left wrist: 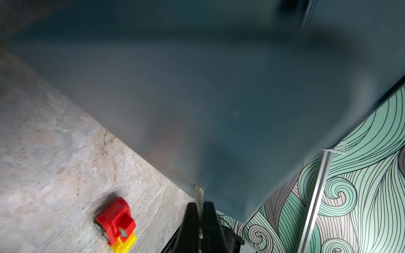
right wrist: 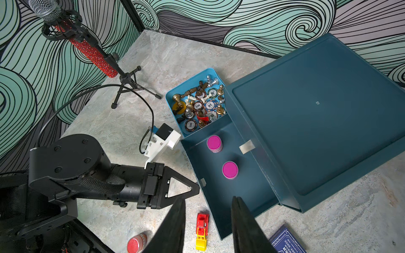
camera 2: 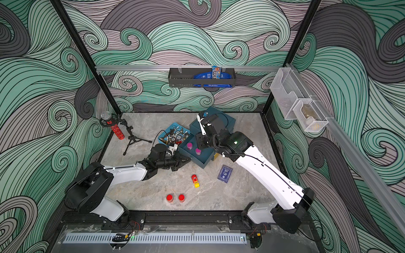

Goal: Put the paint cans in the drawer according to color
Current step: Close the drawer in the storage box.

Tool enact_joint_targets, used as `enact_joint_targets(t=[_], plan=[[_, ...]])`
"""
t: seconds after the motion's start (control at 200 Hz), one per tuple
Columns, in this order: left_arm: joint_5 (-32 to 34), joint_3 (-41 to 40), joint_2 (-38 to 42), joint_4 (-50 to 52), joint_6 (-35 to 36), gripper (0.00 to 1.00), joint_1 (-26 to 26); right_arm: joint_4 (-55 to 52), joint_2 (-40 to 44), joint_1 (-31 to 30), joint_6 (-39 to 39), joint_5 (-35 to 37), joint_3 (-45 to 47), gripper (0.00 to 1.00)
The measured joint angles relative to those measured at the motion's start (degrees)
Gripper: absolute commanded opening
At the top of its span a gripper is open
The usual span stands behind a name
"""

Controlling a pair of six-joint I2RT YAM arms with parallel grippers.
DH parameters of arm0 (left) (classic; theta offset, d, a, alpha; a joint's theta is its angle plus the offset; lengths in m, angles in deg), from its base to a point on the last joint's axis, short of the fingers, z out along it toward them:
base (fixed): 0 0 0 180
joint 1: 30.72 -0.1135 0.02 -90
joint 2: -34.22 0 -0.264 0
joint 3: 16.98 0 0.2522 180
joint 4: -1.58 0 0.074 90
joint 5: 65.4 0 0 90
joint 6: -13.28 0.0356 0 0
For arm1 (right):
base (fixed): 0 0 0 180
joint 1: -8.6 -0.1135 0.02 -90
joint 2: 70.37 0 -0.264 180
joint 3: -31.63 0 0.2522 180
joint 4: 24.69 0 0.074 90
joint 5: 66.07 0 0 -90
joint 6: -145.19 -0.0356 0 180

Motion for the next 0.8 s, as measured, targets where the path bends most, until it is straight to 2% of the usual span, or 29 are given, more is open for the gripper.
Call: enact_joint_targets(t=[0.25, 0.555, 0.715, 0.8], plan=[[0.3, 6.3, -5.8, -0.5, 0.4, 0.00, -0.1, 0.0, 0.0, 0.0, -0.1, -0.1, -0.3, 0.38], [0.1, 18.6, -17.0, -1.2, 1.1, 0.00, -0.1, 0.1, 0.1, 0.0, -0.3, -0.4, -0.8, 0.38], [0.2, 21.4, -19.8, -1.8, 1.0, 0.00, -0.1, 0.1, 0.1, 0.0, -0.5, -0.6, -0.8, 0.38], [0.3, 22.0, -20.4, -2.4, 0.9, 0.04, -0.1, 0.1, 0.1, 0.0, -0.6, -0.6, -0.8, 0.38]])
